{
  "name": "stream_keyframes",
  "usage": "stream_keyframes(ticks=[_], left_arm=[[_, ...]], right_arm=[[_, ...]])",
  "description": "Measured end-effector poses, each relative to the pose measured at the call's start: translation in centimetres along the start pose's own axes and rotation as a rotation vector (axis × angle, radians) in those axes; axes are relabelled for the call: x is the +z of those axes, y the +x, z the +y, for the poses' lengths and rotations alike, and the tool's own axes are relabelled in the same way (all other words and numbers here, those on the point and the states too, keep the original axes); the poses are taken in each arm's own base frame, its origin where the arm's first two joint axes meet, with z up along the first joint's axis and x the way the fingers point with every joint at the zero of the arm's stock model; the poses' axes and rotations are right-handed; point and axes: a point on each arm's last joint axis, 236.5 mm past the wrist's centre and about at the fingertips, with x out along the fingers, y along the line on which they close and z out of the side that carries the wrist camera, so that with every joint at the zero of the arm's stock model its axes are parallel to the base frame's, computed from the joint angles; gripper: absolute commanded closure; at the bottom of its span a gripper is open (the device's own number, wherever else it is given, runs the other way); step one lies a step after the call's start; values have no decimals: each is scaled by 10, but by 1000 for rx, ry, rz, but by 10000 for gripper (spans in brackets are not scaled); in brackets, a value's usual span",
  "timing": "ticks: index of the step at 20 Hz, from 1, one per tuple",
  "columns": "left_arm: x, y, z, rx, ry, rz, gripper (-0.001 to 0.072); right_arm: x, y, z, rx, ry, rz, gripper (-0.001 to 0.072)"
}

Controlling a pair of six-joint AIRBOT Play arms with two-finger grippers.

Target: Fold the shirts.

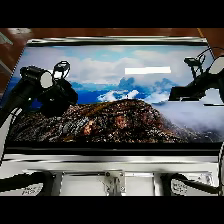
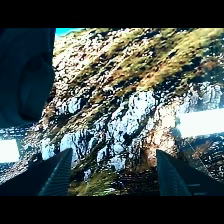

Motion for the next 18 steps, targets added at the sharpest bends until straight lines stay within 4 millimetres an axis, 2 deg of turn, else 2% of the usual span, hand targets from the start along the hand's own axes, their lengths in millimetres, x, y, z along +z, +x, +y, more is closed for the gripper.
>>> stream_keyframes(ticks=[6,10,14,15,18], left_arm=[[1,0,0,-1,0,-3,112],[19,6,-4,-12,0,-70,113],[28,15,-2,-5,21,-92,103],[32,17,5,15,35,-102,12],[43,26,55,99,-16,-109,-4]], right_arm=[[8,0,10,45,68,-32,12],[0,-1,20,84,87,3,12],[-3,-1,24,101,106,17,12],[-3,-1,24,102,112,19,12],[-3,-1,25,106,125,19,12]])
